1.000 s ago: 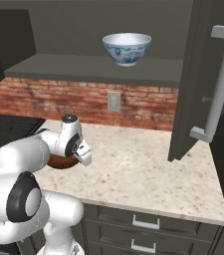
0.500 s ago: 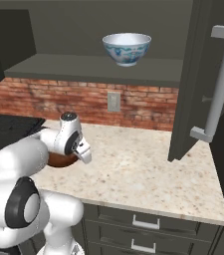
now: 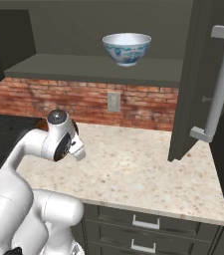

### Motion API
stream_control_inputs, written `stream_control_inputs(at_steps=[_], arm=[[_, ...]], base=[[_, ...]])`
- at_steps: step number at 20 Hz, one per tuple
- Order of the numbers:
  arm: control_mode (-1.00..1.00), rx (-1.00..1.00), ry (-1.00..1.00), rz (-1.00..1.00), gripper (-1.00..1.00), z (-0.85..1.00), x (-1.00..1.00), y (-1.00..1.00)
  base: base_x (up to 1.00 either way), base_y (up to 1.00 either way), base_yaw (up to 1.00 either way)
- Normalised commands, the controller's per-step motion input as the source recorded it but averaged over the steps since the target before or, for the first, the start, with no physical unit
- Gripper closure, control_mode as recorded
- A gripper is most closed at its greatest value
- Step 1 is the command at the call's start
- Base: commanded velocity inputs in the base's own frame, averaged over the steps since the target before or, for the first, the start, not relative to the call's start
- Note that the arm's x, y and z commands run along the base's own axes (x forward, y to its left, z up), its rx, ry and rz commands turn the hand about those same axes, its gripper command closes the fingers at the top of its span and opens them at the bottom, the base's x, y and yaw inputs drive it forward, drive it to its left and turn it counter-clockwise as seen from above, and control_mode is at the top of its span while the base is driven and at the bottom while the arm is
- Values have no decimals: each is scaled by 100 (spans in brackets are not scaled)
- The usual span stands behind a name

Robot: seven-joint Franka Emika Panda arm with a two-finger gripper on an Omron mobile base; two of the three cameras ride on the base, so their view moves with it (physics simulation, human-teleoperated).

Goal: Open the cabinet. Pick the bowls from the counter and place them in the cabinet. Then close the cabinet.

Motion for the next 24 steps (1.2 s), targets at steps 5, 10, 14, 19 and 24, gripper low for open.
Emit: stream_control_inputs(at_steps=[5,10,14,19,24], arm=[[-100,14,-3,-25,100,100,-79,0],[-100,12,12,-28,100,100,-79,0],[-100,2,42,-26,100,100,-43,0],[-100,2,51,-21,100,100,-7,0],[-100,0,3,-4,100,72,0,0]], base=[[0,0,0],[0,0,0],[0,0,0],[0,0,0],[0,0,0]])
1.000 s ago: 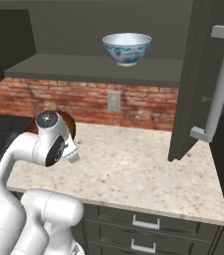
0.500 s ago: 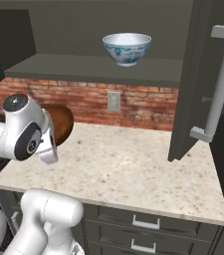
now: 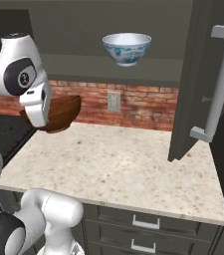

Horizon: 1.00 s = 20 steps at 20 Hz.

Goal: Open the cabinet. Pick the bowls from the counter and place them in the cabinet. Then close the cabinet.

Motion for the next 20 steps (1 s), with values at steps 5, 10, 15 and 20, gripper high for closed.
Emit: stream_control_inputs(at_steps=[5,10,15,20], arm=[[-100,1,-18,1,100,4,-23,-1],[-100,4,-50,4,100,46,-73,-2],[-100,0,-36,0,100,25,-44,-2],[-100,0,-2,0,100,11,-2,0]], base=[[0,0,0],[0,0,0],[0,0,0],[0,0,0]])
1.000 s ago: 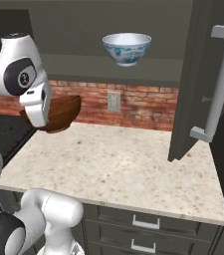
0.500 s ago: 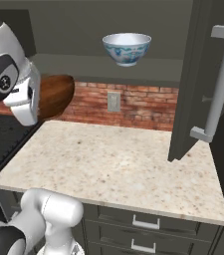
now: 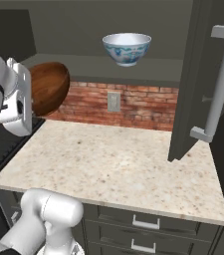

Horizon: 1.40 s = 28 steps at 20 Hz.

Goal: Open the cabinet. Pick the bowls from the counter and place them in the cabinet. Then close the cabinet.

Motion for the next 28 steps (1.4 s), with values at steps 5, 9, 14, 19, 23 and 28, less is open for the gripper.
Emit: stream_control_inputs(at_steps=[5,9,14,19,23,28], arm=[[-100,2,-8,2,100,71,0,15],[-100,9,-1,16,100,53,0,57],[-100,7,0,9,100,7,1,62],[-100,0,-2,0,100,-7,3,3],[-100,-2,-14,0,100,-27,15,0],[-100,-1,-9,0,100,-20,28,0]], base=[[0,0,0],[0,0,0],[0,0,0],[0,0,0],[0,0,0],[0,0,0]])
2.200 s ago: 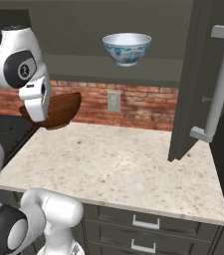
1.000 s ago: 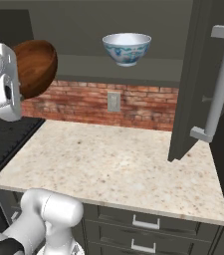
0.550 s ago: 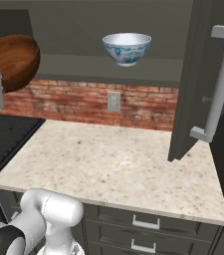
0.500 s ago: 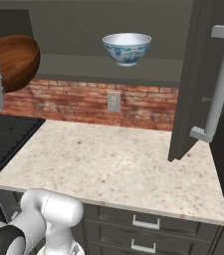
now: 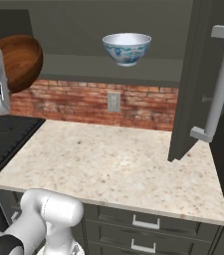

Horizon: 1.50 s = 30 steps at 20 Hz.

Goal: Open the cabinet. Pick the bowls from the counter and place them in the cabinet. Then close the cabinet.

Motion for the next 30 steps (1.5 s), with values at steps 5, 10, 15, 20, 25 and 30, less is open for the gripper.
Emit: stream_control_inputs(at_steps=[5,10,15,20,25,30], arm=[[-100,0,0,0,100,-3,49,0],[-100,2,3,0,100,15,50,0],[-100,0,5,0,100,11,62,0],[-100,0,0,0,100,0,68,0],[-100,0,0,0,100,0,62,0],[-100,0,0,0,100,0,65,0]], base=[[0,0,0],[0,0,0],[0,0,0],[0,0,0],[0,0,0],[0,0,0]])
